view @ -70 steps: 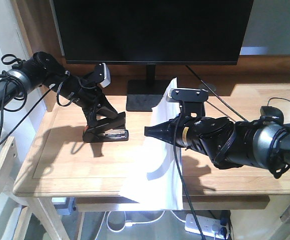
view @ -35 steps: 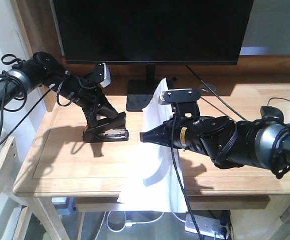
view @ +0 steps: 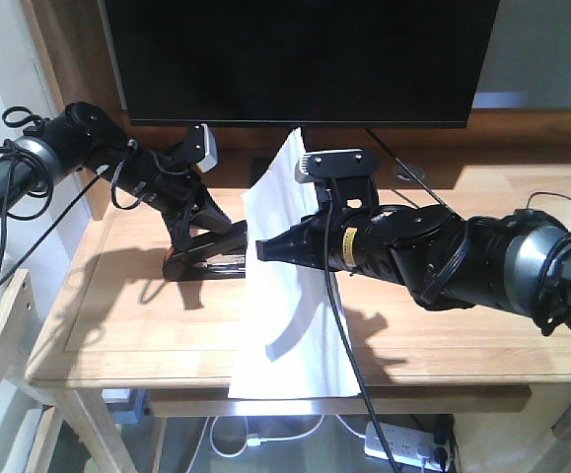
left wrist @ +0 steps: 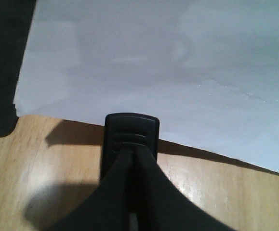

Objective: Grab stapler and paper to desk for stapling
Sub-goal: 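Move the hanging paper toward the stapler beside the left gripper, then lower the paper flat onto the desk next to the stapler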

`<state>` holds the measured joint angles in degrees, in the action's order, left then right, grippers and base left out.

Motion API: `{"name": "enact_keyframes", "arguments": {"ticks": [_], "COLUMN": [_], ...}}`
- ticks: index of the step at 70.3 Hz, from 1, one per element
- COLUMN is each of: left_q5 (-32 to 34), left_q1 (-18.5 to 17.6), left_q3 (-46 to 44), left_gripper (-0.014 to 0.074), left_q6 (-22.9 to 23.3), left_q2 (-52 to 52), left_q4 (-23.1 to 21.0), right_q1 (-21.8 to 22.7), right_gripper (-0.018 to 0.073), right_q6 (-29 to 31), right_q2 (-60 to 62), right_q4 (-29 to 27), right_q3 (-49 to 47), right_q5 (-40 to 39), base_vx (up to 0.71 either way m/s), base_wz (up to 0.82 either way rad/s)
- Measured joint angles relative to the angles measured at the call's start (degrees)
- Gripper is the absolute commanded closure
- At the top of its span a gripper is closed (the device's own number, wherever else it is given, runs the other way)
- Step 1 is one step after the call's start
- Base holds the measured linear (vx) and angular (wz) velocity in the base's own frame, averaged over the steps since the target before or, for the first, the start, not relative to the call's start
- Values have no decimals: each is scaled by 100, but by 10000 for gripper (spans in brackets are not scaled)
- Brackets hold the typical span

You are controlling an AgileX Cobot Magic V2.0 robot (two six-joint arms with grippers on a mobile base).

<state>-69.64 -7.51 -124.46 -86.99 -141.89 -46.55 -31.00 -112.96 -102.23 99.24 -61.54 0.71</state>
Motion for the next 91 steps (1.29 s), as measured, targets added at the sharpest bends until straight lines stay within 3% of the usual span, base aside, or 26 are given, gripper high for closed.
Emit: {"name": "enact_keyframes", "arguments": {"ticks": [91], "left_q5": [0], "left_q1": [0], "left_q3": [0], "left_gripper": [603], "left_q6": [0], "left_q2": [0], "left_q4": [0], "right_q1": [0], "right_gripper": [562], "right_q6": [-283], "right_q2": [-276], "right_q4": [0], "right_q3": [-164], "right_q5": [348], "base_vx": [0], "base_wz": [0]}}
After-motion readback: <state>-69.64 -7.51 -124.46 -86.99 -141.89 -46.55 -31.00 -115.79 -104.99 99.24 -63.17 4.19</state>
